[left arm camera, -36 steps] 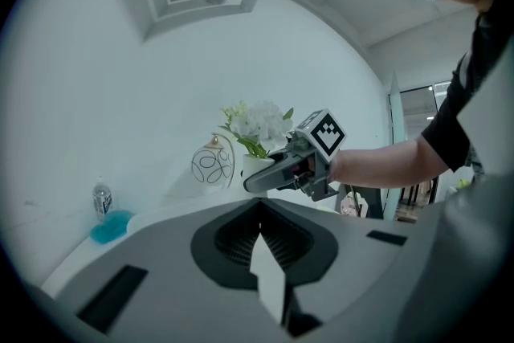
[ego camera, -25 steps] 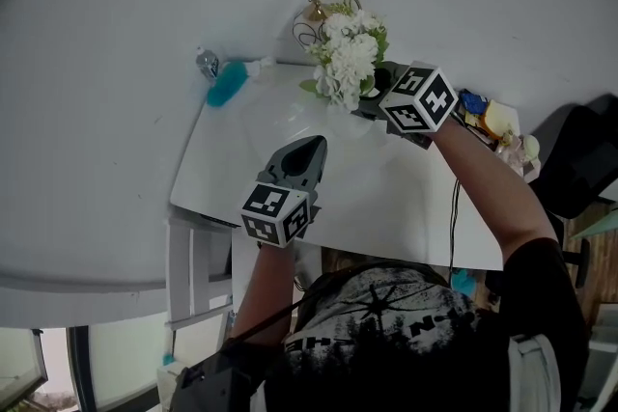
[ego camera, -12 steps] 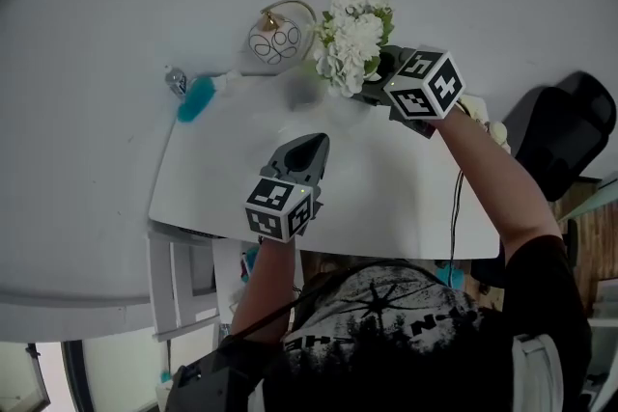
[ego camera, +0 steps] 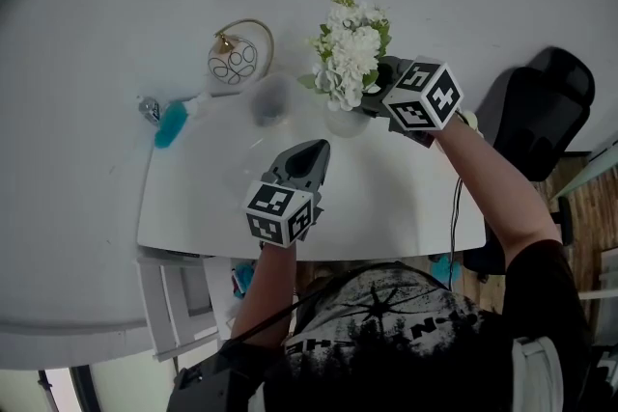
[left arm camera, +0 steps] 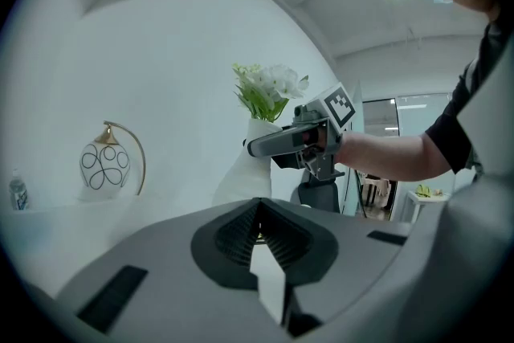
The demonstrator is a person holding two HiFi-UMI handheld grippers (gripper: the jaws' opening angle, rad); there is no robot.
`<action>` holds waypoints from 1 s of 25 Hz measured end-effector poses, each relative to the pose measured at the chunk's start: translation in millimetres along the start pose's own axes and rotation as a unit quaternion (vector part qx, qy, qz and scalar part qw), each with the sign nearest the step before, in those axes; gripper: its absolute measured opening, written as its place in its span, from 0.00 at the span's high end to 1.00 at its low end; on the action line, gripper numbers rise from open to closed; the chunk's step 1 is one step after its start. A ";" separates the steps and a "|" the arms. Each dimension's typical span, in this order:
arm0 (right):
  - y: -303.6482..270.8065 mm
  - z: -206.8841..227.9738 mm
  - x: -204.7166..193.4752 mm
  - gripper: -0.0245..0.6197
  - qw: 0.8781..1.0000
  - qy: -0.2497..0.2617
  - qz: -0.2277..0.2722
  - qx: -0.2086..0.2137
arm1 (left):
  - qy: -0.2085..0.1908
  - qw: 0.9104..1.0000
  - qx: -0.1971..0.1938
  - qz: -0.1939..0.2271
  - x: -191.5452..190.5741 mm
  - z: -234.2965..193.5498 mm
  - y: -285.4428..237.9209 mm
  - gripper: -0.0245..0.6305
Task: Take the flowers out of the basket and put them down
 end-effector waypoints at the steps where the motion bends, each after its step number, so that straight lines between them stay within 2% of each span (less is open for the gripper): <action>1: 6.0 1.6 -5.6 0.58 1.000 0.000 -0.003 -0.004 | -0.005 1.000 -0.002 -0.005 -2.2 3.9 -4.5 0.95; 13: 68.0 5.1 -86.8 0.58 0.999 -0.010 -0.019 -0.039 | -0.021 0.999 -0.037 -0.018 -40.0 58.1 -45.7 0.95; 21: 85.5 -2.3 -150.8 0.58 0.998 -0.022 -0.026 -0.053 | -0.025 0.999 -0.011 -0.034 -74.8 71.7 -49.5 0.95; 25: 91.1 -12.1 -182.6 0.58 0.999 -0.008 -0.034 -0.038 | -0.023 0.999 0.000 -0.047 -91.7 80.4 -52.1 0.95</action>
Point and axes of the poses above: the fingertips, and each gripper's own axes: y backward along the fingers, z to its right, x out of its top, the point moved 4 cm from there along y, backward along the fingers, and after that the axes turned 9 degrees about z, right-handed, at the moved point
